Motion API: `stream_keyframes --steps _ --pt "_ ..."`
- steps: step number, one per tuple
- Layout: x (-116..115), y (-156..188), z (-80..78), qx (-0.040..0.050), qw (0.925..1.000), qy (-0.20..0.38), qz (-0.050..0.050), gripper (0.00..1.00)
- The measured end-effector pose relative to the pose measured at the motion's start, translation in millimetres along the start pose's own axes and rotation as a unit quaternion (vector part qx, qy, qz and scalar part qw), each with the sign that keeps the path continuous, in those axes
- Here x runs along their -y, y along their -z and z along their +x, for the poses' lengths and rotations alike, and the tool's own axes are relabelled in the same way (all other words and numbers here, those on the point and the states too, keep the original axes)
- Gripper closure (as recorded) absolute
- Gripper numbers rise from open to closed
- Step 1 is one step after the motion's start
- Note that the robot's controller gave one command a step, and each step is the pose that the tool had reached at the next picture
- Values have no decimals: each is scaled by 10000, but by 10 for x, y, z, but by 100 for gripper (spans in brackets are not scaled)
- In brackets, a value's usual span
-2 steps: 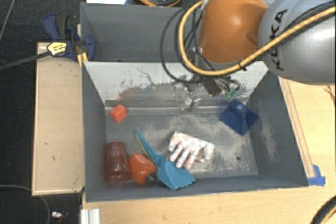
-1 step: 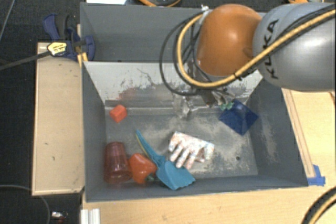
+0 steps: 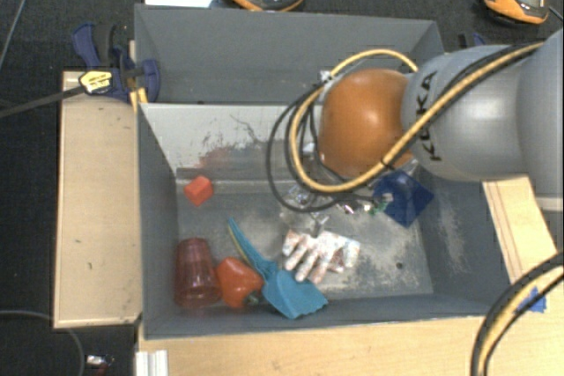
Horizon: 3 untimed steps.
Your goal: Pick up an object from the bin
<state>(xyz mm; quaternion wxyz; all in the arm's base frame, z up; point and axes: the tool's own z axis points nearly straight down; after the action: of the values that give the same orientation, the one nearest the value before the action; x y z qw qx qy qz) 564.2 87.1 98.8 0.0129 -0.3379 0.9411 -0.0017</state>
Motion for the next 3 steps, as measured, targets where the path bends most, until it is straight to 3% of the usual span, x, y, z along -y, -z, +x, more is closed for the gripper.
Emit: stream_keyframes --steps 1,2,3 --pt "20 -77 -36 -17 9984 -565 -15 100" --pt "50 -97 -104 6 9976 -686 -3 100" --pt "-282 -273 175 16 9942 1073 -3 100"
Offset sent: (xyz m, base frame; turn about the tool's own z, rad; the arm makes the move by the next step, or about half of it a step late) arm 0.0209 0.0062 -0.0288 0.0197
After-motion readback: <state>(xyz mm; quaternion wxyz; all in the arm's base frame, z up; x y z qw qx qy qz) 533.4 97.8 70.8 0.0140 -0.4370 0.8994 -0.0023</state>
